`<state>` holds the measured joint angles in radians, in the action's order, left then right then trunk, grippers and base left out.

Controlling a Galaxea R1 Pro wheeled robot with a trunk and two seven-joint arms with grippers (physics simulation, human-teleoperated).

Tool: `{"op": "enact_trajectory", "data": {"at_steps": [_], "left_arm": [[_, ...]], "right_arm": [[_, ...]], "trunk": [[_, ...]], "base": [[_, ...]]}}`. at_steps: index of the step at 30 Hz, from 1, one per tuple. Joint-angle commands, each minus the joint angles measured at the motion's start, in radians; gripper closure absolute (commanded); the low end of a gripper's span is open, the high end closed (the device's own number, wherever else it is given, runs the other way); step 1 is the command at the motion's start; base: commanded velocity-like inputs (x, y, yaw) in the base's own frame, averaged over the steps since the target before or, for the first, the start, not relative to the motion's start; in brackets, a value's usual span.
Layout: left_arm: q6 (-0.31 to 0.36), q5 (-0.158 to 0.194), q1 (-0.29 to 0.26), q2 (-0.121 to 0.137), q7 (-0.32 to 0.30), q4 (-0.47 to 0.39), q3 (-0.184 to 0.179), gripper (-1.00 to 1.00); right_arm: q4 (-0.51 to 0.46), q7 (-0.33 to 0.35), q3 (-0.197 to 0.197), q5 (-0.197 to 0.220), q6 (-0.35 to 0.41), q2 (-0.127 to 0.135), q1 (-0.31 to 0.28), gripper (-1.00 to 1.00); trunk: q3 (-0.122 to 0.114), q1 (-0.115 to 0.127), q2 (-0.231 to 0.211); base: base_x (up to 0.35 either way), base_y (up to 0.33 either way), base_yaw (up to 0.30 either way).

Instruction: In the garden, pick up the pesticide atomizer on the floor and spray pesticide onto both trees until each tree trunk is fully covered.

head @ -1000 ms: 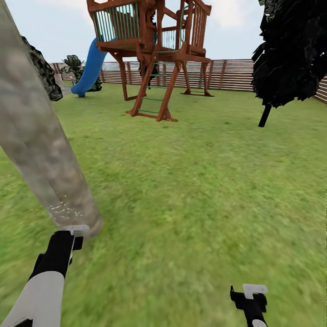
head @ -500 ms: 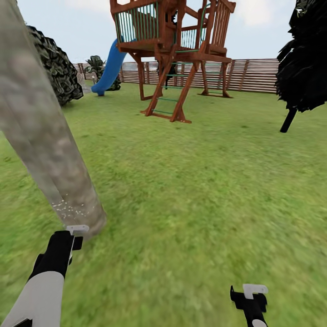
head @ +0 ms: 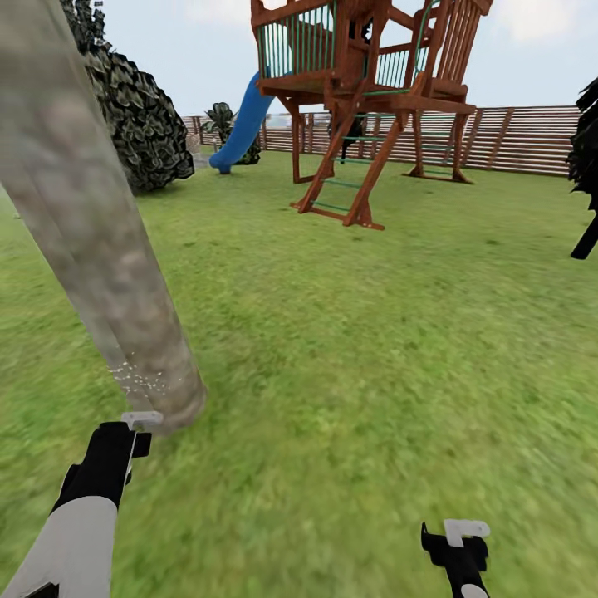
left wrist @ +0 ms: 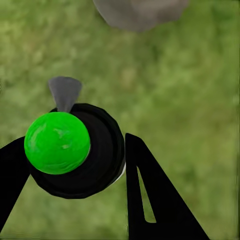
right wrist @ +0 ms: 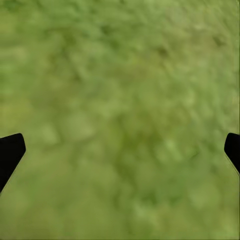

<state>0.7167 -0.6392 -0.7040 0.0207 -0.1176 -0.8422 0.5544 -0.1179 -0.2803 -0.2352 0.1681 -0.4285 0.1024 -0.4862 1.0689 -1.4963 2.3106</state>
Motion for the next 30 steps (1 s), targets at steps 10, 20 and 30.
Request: {"op": "enact_trajectory", "data": {"at_steps": [10, 20, 30], "left_arm": [[0.003, -0.012, -0.001, -0.002, -0.01, -0.001, 0.002, 1.0], [0.003, -0.012, -0.001, -0.002, -0.01, -0.002, 0.002, 1.0], [0.01, 0.0, -0.056, -0.008, -0.031, -0.019, 0.001, 1.0]], "right_arm": [[0.001, -0.001, -0.01, 0.01, -0.003, 0.002, 0.0, -1.0], [0.0, -0.002, -0.01, 0.01, -0.003, 0.007, 0.0, -1.0], [0.001, -0.003, -0.009, 0.01, -0.003, 0.012, 0.0, -1.0]], "trunk": [[0.001, 0.0, 0.0], [0.001, 0.0, 0.0], [0.001, 0.0, 0.0]], "base": [[0.189, -0.255, 0.186], [0.13, -0.288, 0.027], [0.01, -0.033, 0.269]]}}
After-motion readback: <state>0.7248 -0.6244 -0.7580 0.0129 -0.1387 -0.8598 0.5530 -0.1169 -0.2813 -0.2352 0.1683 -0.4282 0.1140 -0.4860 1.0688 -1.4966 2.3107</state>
